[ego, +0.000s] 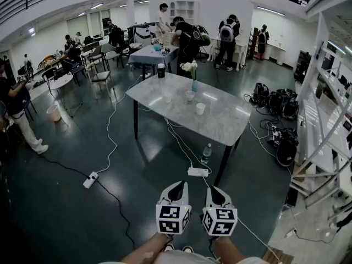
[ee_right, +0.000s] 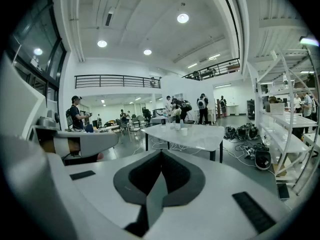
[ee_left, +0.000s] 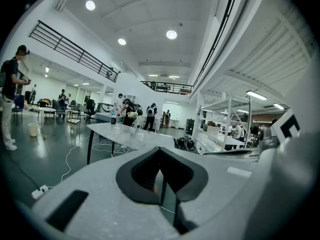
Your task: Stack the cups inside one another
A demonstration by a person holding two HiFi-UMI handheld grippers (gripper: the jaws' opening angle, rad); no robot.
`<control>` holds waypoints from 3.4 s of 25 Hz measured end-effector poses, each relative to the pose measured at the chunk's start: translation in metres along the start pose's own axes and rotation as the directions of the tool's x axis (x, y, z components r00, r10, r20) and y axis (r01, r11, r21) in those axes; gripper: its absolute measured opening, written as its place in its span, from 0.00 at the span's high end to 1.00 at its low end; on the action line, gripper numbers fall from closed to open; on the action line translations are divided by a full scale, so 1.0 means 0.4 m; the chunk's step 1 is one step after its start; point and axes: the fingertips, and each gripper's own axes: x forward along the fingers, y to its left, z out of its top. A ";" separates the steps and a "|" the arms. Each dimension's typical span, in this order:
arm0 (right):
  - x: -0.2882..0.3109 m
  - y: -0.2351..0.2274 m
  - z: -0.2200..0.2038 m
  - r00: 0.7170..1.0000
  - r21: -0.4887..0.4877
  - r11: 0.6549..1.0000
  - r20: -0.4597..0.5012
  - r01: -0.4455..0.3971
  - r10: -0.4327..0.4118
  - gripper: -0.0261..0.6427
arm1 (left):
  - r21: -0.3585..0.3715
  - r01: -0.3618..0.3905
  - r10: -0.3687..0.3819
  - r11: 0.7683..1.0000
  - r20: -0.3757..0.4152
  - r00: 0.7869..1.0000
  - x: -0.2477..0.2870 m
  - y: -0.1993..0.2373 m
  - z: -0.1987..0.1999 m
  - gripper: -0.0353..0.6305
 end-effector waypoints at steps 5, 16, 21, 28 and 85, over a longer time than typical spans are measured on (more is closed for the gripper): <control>0.006 -0.001 0.003 1.000 -0.006 1.000 -0.007 -0.006 0.006 0.95 | -0.008 -0.006 0.006 1.000 -0.005 1.000 0.006 0.001 0.001 0.95; 0.090 0.043 0.019 0.999 0.053 0.998 0.010 0.039 -0.040 0.95 | 0.012 0.010 -0.010 1.000 0.000 1.000 0.027 0.103 0.024 0.95; 0.149 0.069 0.015 0.998 0.073 0.996 0.019 0.056 -0.057 0.95 | 0.015 -0.016 0.016 1.000 -0.007 1.000 0.034 0.198 0.022 0.95; 0.194 0.069 -0.009 0.997 0.090 0.993 -0.028 0.078 -0.076 0.95 | -0.009 -0.050 0.049 0.999 -0.054 0.997 0.045 0.272 -0.012 0.95; 1.018 -0.251 0.211 0.995 0.090 0.995 -0.099 0.036 -0.028 0.95 | 0.021 -0.140 0.141 0.990 -0.098 0.985 0.854 0.578 0.147 0.95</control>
